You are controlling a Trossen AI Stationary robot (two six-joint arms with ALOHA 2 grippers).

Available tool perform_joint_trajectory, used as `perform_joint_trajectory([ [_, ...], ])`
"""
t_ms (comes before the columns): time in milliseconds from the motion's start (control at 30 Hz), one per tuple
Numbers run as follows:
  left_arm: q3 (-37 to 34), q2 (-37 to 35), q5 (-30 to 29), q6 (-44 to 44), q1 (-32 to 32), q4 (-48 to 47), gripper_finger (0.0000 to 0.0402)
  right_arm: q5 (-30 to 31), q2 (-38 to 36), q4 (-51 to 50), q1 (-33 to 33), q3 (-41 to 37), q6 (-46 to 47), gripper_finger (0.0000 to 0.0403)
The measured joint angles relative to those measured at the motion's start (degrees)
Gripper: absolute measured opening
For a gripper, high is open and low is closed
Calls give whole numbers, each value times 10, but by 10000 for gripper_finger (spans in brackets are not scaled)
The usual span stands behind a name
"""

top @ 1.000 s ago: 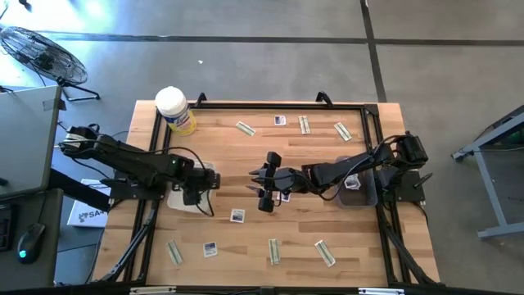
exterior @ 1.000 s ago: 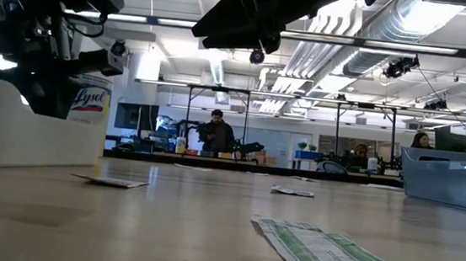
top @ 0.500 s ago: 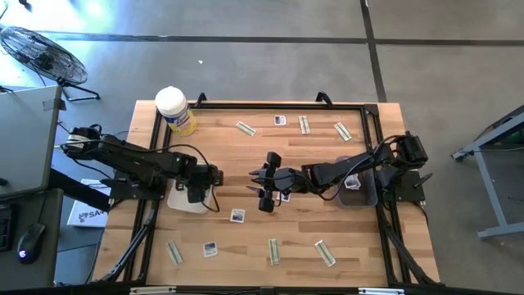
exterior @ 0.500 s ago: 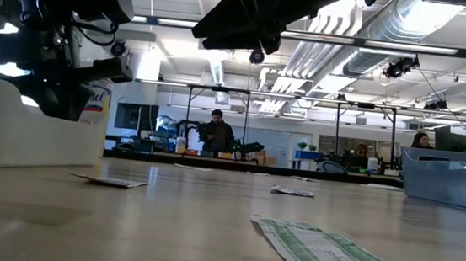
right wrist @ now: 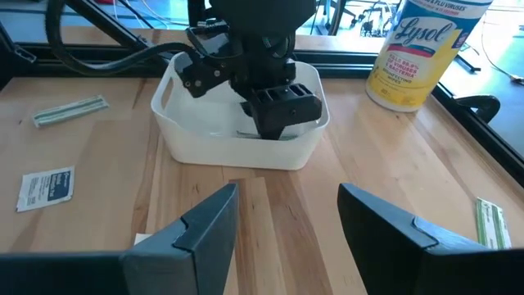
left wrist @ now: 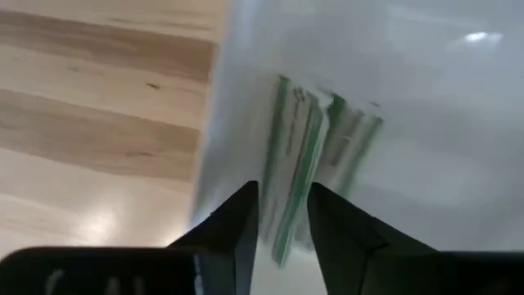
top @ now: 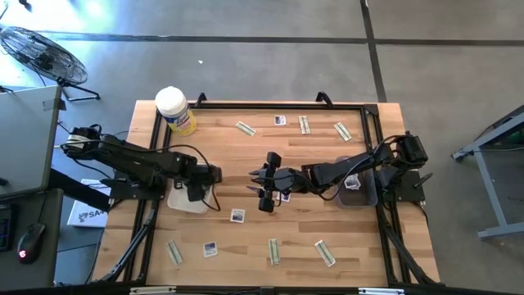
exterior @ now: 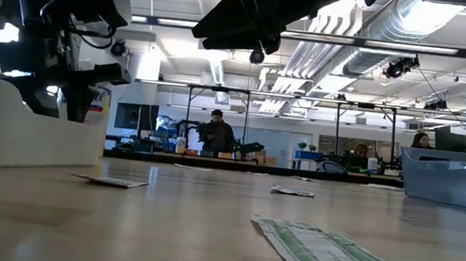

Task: Pick & Place First Aid Supplies
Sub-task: Put the green bandage into the white bin, then move the white bin

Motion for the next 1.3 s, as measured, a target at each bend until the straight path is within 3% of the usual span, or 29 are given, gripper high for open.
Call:
perform_joint_trajectory([
  [367,114,0,-4,-161,0,-169,117,0,0,-1,0,0,-2,204],
  [467,151,0,11,-200,0,-154,117,0,0,-2,-1,0,-2,204],
  [700,169,14,134,-380,0,-6,117,0,0,-2,-1,0,1,204],
  [1000,168,117,38,-477,1,7,117,0,0,-6,-1,0,9,204],
  [1300,168,138,38,-494,38,-39,117,-1,0,-10,-1,0,9,204],
])
